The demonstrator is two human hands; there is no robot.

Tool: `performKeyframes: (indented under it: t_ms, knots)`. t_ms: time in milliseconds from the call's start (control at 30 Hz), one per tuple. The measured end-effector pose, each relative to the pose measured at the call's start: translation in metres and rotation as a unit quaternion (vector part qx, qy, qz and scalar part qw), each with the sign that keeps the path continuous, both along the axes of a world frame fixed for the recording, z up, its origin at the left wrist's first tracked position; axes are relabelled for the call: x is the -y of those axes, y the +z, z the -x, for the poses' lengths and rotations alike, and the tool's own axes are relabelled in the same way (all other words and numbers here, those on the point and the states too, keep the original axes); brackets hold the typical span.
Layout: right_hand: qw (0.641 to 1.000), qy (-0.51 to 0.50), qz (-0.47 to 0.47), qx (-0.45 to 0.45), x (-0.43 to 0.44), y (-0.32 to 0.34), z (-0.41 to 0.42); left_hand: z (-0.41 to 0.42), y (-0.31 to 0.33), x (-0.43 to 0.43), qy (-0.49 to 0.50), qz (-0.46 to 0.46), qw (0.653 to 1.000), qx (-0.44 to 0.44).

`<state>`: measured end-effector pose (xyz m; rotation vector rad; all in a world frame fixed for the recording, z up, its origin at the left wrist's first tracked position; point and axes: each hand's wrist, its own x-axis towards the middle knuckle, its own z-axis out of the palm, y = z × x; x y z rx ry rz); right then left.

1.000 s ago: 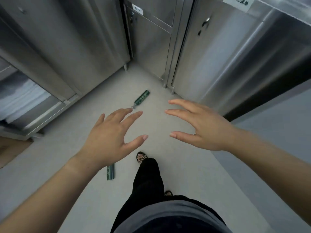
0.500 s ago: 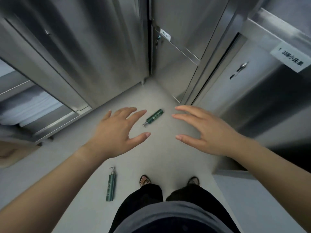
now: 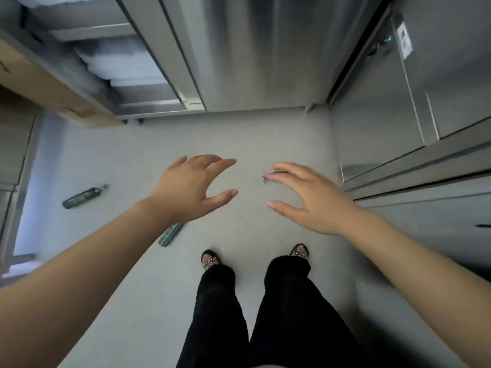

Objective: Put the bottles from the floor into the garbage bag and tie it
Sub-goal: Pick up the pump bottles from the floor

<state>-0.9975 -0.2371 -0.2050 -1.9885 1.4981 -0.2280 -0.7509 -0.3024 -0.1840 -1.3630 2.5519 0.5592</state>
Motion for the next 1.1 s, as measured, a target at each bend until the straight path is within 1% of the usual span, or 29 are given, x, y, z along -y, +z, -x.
performKeyframes:
  t_ms: [100, 233, 333, 467, 567, 700, 800, 900, 1000, 1100]
  knots:
    - [1.0, 0.004, -0.018, 0.009, 0.013, -0.059, 0.007, 0.007, -0.048, 0.011, 0.002, -0.012, 1.0, 0.011]
    - [0.999, -0.007, -0.037, 0.008, 0.034, -0.165, 0.012, 0.014, -0.152, 0.024, 0.007, -0.037, 0.999, 0.018]
    - [0.999, -0.02, -0.044, 0.005, 0.051, -0.257, 0.01, 0.018, -0.247, 0.037, 0.008, -0.046, 0.999, 0.009]
    - [0.998, -0.035, -0.054, 0.004, 0.075, -0.394, 0.01, 0.016, -0.388, 0.05, 0.006, -0.042, 0.998, -0.04]
    - [0.997, -0.045, -0.065, -0.008, 0.093, -0.499, 0.019, 0.01, -0.495, 0.061, -0.003, -0.04, 0.998, -0.039]
    - [0.998, -0.045, -0.02, -0.025, 0.133, -0.612, 0.03, 0.012, -0.624, 0.085, -0.013, -0.01, 0.999, -0.032]
    - [0.998, -0.011, 0.025, -0.051, 0.164, -0.672, 0.027, 0.019, -0.697, 0.101, -0.034, 0.01, 0.999, -0.033]
    - [0.994, 0.035, 0.053, -0.088, 0.18, -0.711, 0.028, 0.023, -0.75, 0.109, -0.035, 0.021, 0.999, -0.033]
    - [0.991, 0.065, 0.052, -0.102, 0.179, -0.728, 0.035, 0.013, -0.78, 0.099, -0.006, 0.0, 1.0, 0.0]
    - [0.991, 0.055, 0.039, -0.115, 0.172, -0.739, 0.043, 0.003, -0.791, 0.082, -0.021, -0.028, 0.998, 0.044]
